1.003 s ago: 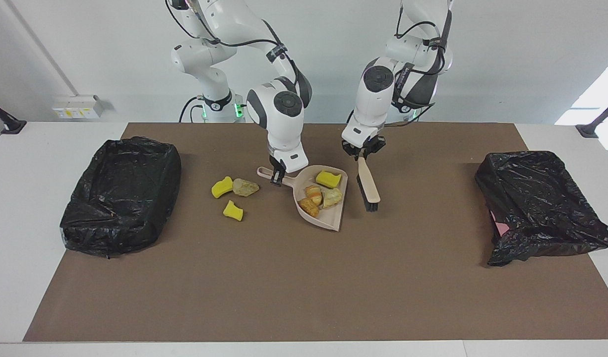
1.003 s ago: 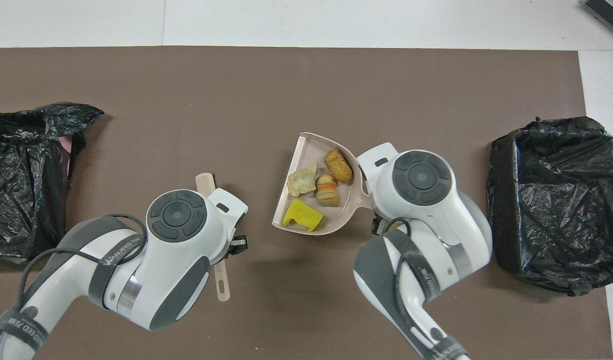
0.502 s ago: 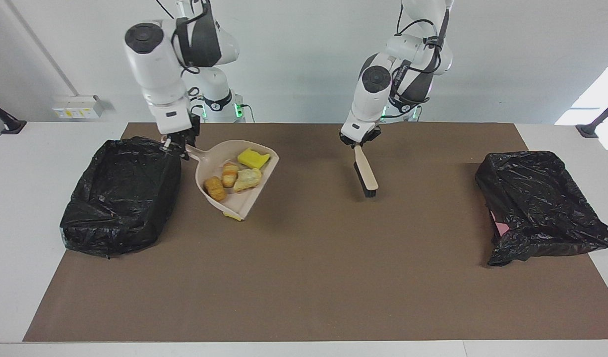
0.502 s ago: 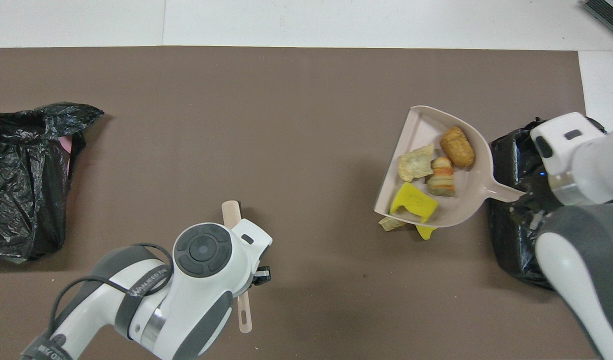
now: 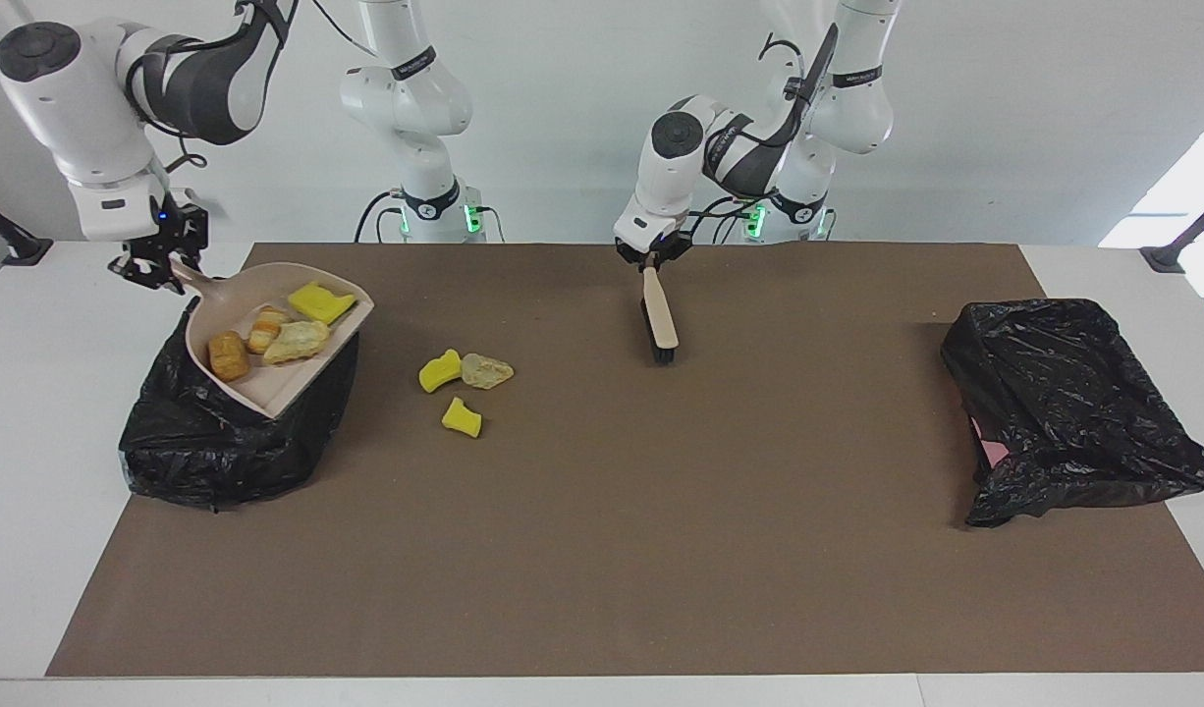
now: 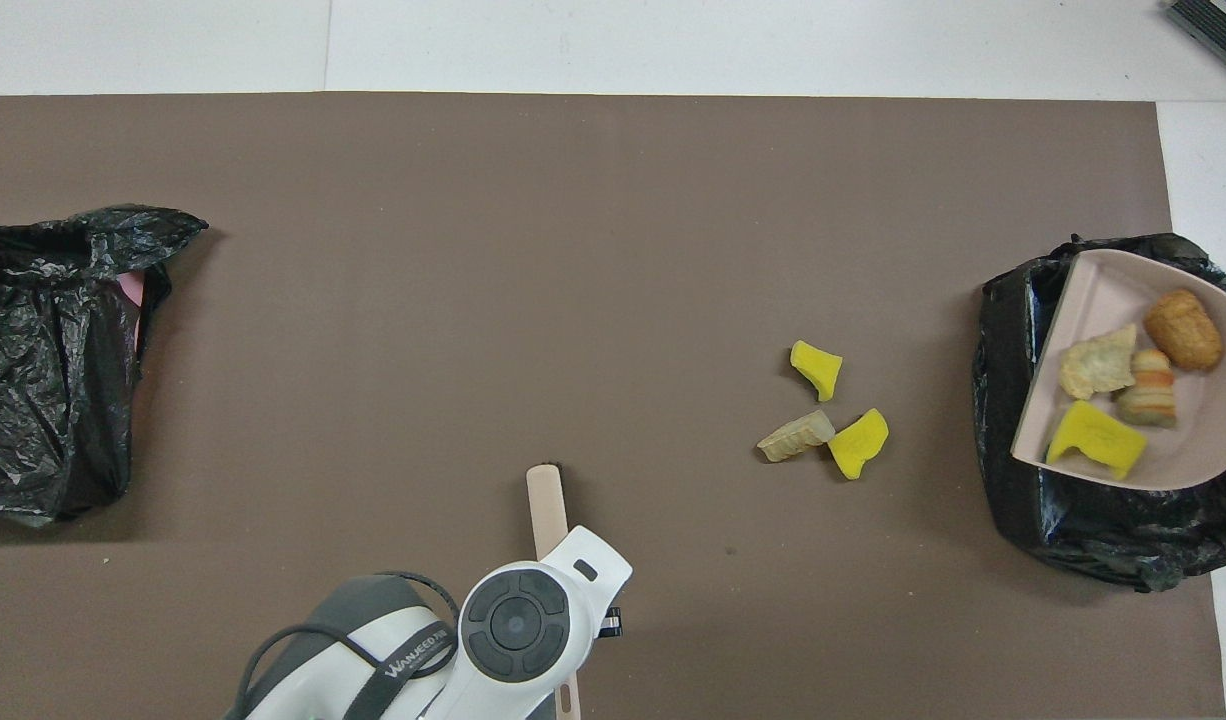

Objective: Sweep and dump trash in bin
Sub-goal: 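Carry the dustpan with the right gripper over the black bag and tip it, then set the brush down with the left gripper while the right gripper empties the dustpan, then bring the empty dustpan back from the bag with the right gripper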

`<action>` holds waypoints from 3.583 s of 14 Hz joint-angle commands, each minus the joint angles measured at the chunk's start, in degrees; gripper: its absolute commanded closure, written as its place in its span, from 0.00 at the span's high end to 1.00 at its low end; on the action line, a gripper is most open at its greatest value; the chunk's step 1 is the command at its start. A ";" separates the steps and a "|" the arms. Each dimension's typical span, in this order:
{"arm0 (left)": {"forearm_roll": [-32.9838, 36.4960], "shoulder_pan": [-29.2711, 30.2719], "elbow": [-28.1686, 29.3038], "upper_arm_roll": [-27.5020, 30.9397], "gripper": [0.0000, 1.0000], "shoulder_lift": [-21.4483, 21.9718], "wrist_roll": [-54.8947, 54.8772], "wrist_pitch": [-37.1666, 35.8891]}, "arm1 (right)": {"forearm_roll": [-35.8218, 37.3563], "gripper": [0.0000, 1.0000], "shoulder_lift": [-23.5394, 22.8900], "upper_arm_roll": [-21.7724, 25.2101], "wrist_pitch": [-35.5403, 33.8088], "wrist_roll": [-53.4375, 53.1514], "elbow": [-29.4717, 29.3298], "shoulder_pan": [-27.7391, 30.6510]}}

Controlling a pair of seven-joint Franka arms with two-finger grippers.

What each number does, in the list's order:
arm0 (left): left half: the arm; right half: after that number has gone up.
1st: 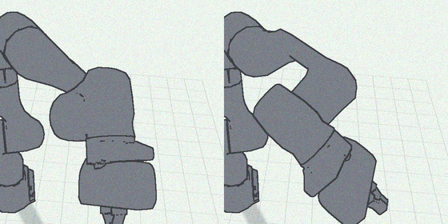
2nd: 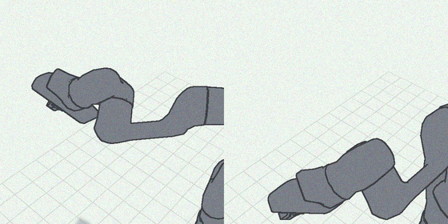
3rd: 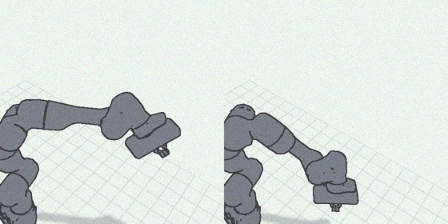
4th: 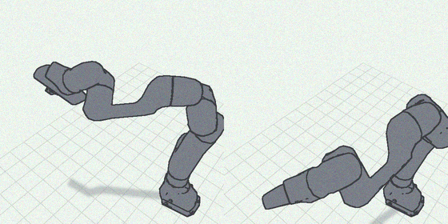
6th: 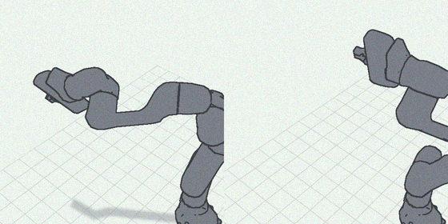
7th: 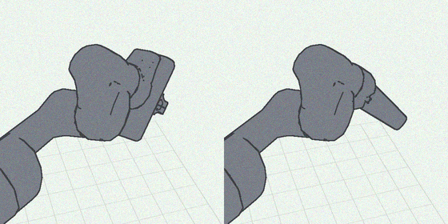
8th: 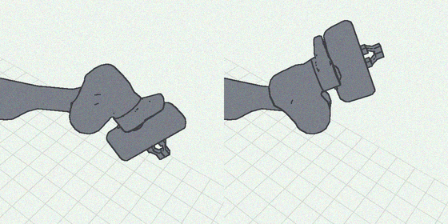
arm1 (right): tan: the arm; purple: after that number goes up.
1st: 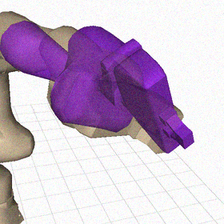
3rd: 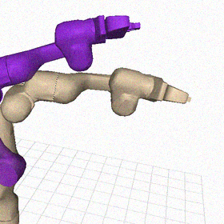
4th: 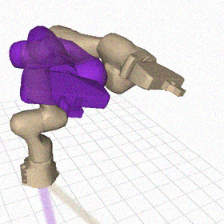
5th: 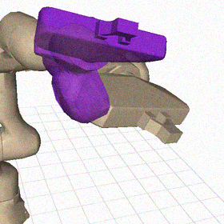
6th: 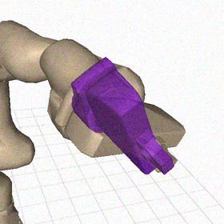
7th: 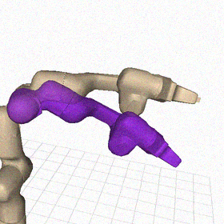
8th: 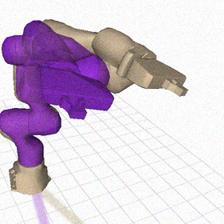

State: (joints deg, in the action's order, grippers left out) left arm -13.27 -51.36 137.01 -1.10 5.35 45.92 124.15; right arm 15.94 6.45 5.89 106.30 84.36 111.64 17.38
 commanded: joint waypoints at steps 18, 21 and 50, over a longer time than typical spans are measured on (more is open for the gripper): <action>8.00 21.89 -14.13 1.72 1.00 -3.16 -15.83 0.13 | 35.39 0.00 3.48 -1.32 9.89 2.92 10.01 -5.60; 8.00 29.10 -21.93 1.63 1.00 -3.77 -26.03 -6.44 | 35.83 0.00 4.71 -2.19 7.01 2.57 9.57 -5.69; 11.87 47.06 -42.88 2.86 1.00 -1.66 -52.34 -32.22 | -4.42 0.00 -3.79 -16.17 -8.05 -75.15 -6.77 -25.71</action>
State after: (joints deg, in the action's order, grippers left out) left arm -2.42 -4.86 94.33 1.96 2.85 -5.82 92.40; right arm 13.34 7.45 -10.20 97.05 18.77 108.66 -5.93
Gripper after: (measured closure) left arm 0.000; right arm 0.687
